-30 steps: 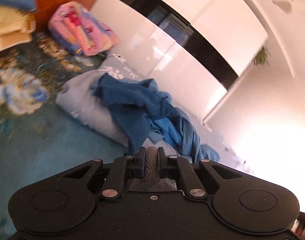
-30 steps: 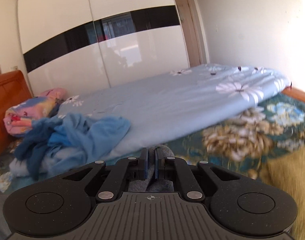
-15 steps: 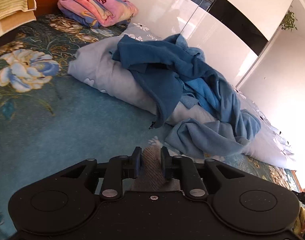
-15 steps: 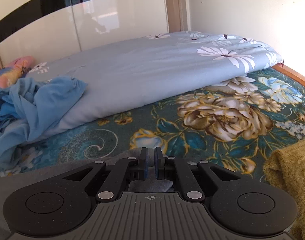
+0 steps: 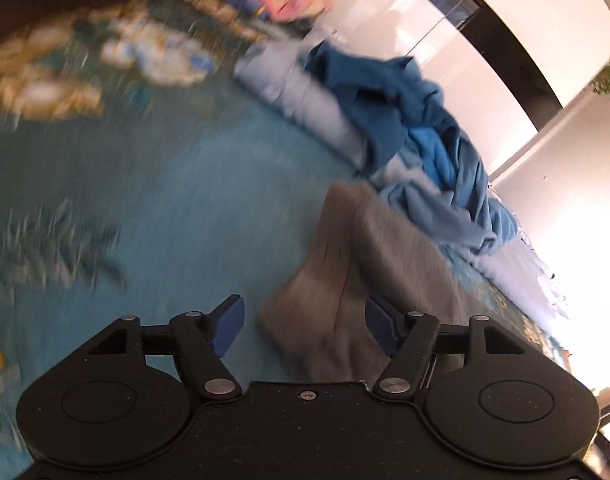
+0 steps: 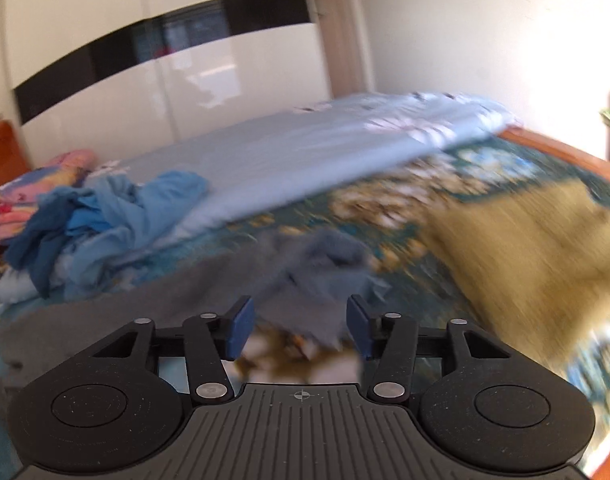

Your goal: Fold clothes

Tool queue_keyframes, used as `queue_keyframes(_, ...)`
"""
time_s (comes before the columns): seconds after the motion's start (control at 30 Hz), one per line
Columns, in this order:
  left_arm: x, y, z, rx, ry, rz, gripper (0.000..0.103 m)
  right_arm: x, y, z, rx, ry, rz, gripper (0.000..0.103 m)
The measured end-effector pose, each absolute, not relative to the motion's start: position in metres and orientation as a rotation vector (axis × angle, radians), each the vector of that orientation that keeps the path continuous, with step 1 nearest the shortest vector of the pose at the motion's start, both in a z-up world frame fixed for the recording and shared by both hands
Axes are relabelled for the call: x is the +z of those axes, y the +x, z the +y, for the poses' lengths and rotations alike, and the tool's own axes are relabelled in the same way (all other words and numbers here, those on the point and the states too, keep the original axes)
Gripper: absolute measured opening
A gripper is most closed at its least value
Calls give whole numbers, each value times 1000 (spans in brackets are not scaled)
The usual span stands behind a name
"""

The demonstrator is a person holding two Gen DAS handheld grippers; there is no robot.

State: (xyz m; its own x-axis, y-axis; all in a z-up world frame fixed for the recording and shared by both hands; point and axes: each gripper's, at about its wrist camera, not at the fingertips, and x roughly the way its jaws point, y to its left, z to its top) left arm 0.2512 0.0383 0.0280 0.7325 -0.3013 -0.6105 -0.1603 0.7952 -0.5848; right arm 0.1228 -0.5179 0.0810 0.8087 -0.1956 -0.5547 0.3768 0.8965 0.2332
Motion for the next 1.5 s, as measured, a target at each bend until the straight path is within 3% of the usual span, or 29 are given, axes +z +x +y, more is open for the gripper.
queue_keyframes(0.2,15,257,25,-144,-697,779,64,32,53,-539,-465,579,621,48)
queue_keyframes(0.43,0,266,13,-117,-736,758,62,-2,54,-538,-434,705,660,48)
queue_keyframes(0.53,-4,264,16,-96,-765,742,48,-9,58,-535,-416,731,656,41)
queue_keyframes(0.57,-4,263,16,-91,-776,738,44,-9,59,-534,-412,737,651,36)
queue_keyframes(0.63,-6,264,20,-84,-803,732,39,-8,60,-533,-391,751,641,15)
queue_keyframes(0.67,-7,264,21,-74,-826,729,33,-7,60,-533,-380,762,637,11)
queue_keyframes(0.77,-5,264,25,-43,-882,708,22,2,61,-531,-350,764,609,9)
queue_keyframes(0.8,-1,262,25,-38,-885,691,12,7,61,-530,-343,761,594,8)
queue_keyframes(0.87,8,259,25,-27,-891,656,9,20,61,-530,-336,761,553,8)
queue_keyframes(1.3,98,189,73,-56,-858,367,7,134,24,-528,-292,596,261,8)
queue_keyframes(1.5,104,153,114,39,-811,336,7,156,37,-533,-281,558,261,8)
